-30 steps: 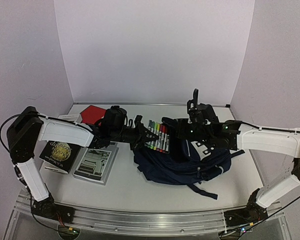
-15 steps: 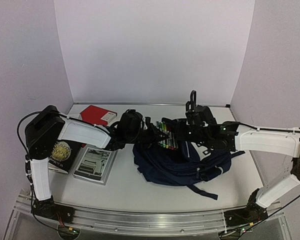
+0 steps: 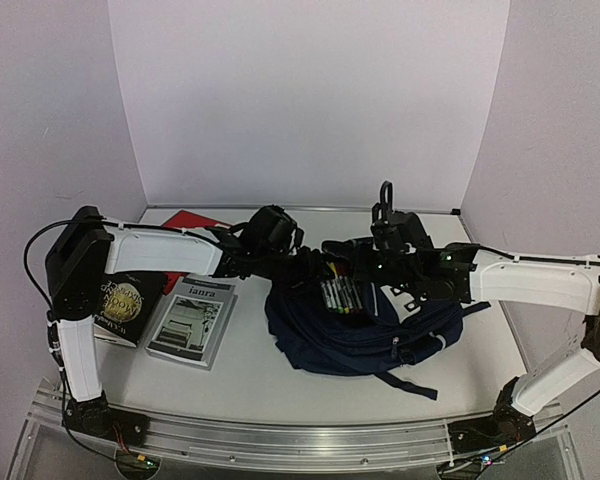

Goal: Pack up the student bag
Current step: Place the stationery in the student bag.

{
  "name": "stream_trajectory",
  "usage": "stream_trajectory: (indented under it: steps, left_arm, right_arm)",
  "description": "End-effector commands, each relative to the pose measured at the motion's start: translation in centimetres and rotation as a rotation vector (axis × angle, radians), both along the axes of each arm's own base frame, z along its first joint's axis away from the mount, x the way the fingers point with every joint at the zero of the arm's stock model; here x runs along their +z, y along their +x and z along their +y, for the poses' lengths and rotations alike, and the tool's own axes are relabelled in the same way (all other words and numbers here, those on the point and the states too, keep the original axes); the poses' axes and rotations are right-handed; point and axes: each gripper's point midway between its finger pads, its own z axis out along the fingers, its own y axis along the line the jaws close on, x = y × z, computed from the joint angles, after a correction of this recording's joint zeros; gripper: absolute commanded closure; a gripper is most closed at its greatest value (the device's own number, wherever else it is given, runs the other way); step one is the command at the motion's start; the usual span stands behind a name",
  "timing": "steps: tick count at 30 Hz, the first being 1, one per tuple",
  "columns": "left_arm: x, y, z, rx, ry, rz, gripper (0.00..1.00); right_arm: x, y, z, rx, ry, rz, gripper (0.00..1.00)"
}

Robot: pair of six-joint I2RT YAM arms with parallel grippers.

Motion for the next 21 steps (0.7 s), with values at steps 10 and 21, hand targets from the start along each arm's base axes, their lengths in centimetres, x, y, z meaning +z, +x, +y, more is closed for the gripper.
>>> stream_trajectory:
  steps: [10, 21]
  left_arm:
    - [1.1, -0.8, -1.6, -0.090, 0.048, -0.071, 0.61]
    - [2.7, -0.6, -5.6, -0.175, -0.101, -0.129, 0.72]
  right_arm:
    - [5.6, 1.5, 1.5, -0.028, 0.140, -0.134, 1.00]
    - [4.8, 1.5, 1.5, -0.025, 0.130, -0.118, 1.00]
